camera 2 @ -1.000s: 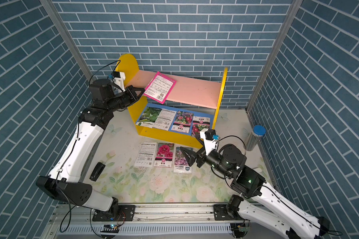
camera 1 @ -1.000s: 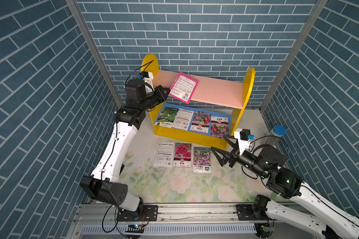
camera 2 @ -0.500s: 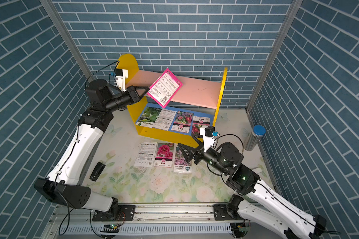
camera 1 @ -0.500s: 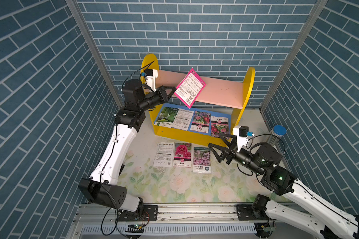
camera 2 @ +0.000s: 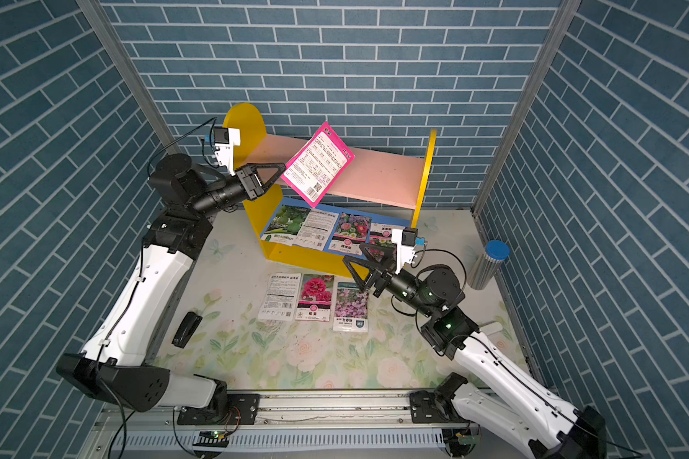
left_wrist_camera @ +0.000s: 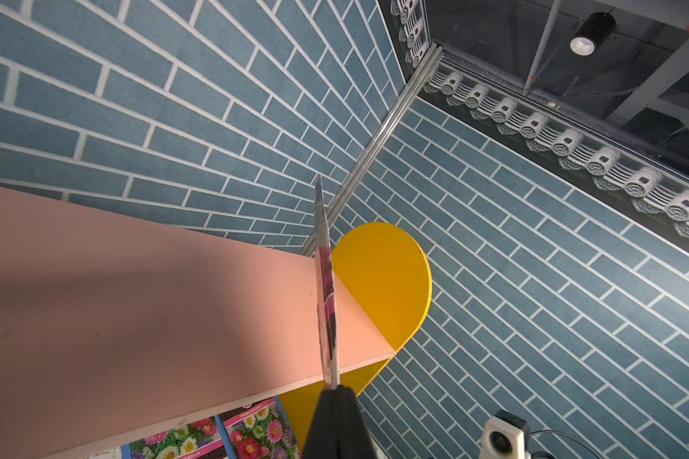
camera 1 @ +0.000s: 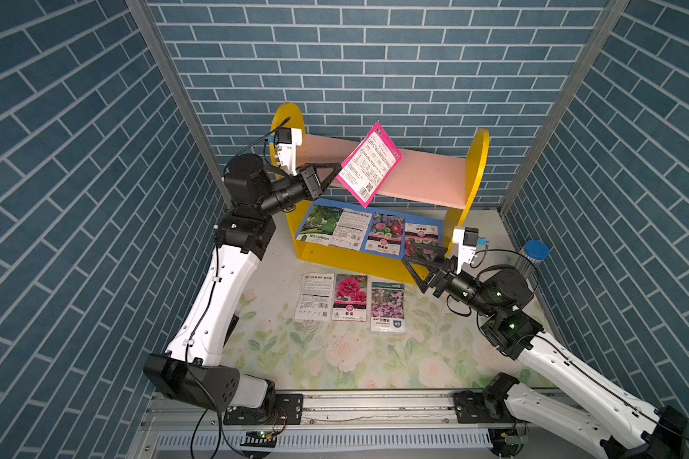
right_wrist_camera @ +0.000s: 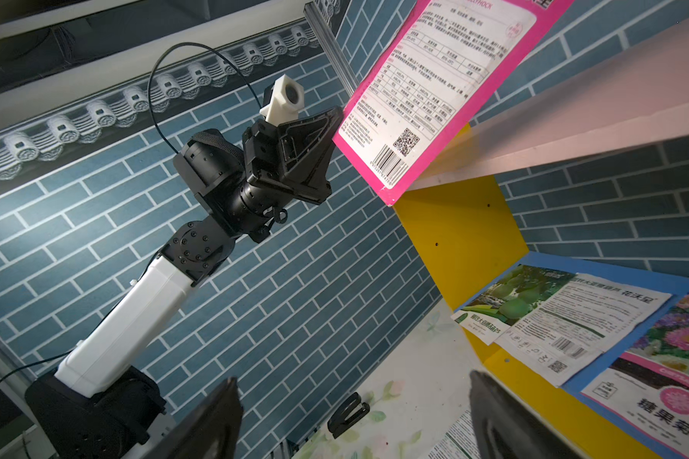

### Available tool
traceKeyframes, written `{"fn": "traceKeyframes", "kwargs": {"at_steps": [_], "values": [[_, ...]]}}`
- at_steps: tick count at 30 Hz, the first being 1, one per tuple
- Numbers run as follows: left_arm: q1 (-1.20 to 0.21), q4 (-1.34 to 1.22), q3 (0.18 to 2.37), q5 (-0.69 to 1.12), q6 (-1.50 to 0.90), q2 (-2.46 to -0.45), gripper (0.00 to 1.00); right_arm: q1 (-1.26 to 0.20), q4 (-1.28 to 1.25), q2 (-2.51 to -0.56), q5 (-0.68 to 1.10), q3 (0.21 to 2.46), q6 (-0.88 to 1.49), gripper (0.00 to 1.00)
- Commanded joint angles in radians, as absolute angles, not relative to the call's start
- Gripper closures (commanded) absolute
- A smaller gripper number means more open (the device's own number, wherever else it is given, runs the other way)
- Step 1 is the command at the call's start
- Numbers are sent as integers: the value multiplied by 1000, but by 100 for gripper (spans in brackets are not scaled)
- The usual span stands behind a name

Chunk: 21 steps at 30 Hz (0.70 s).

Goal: Take the seed bag off the shelf
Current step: Pick up the seed packet from the shelf.

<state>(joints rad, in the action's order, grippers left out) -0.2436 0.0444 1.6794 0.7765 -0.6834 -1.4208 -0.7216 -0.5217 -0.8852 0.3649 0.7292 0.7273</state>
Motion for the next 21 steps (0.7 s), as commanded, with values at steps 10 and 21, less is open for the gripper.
{"fn": "traceKeyframes", "kwargs": {"at_steps": [10,21], "values": [[-377,-102,1581,854,-739,-1277,100,-681,-963,-1016,500,764,959,11],[-458,-168,1409,840,-753,-1132,100,-627,-1166,-1083,555,808,1086,23]]}}
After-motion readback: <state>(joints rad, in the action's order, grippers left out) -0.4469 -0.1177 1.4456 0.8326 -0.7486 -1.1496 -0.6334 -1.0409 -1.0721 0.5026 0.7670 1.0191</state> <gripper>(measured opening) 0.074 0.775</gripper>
